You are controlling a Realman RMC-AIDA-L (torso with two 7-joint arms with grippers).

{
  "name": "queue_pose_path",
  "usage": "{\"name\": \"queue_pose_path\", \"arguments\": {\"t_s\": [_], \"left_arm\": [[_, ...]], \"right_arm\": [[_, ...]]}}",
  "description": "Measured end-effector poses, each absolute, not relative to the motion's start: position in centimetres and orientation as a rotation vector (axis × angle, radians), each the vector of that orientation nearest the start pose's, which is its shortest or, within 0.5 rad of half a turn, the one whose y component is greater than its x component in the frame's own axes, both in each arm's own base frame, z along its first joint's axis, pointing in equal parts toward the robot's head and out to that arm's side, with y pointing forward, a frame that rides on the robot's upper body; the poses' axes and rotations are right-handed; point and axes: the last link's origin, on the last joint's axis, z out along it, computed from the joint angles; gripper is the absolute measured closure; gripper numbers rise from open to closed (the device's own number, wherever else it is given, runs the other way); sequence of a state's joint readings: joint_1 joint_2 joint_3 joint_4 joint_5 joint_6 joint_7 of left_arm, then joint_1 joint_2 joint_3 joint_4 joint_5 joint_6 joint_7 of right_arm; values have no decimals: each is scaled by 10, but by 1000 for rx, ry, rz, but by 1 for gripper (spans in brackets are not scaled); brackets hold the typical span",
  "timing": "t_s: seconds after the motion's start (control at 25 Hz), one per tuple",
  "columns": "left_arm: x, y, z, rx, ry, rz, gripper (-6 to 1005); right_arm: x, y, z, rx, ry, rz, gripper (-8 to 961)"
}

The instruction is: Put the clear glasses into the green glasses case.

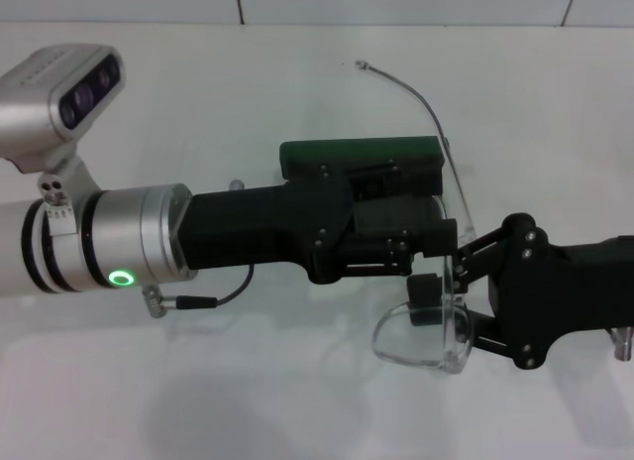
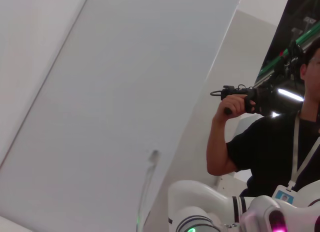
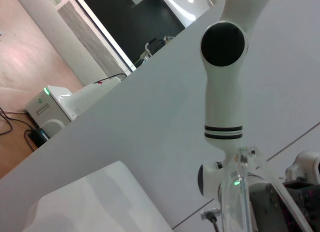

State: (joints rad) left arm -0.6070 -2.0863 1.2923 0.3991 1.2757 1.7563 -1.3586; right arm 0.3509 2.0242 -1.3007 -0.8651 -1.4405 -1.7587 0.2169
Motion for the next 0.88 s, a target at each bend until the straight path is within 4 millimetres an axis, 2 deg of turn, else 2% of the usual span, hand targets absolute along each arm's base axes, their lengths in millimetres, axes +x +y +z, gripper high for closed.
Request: {"name": "queue_pose_path", "arguments": {"t_s": [0.88], "left_arm": [[-172, 286, -57, -3007, -684, -1412, 258]], "right_arm": [[202, 268, -2, -2360, -1286, 899, 826]]}}
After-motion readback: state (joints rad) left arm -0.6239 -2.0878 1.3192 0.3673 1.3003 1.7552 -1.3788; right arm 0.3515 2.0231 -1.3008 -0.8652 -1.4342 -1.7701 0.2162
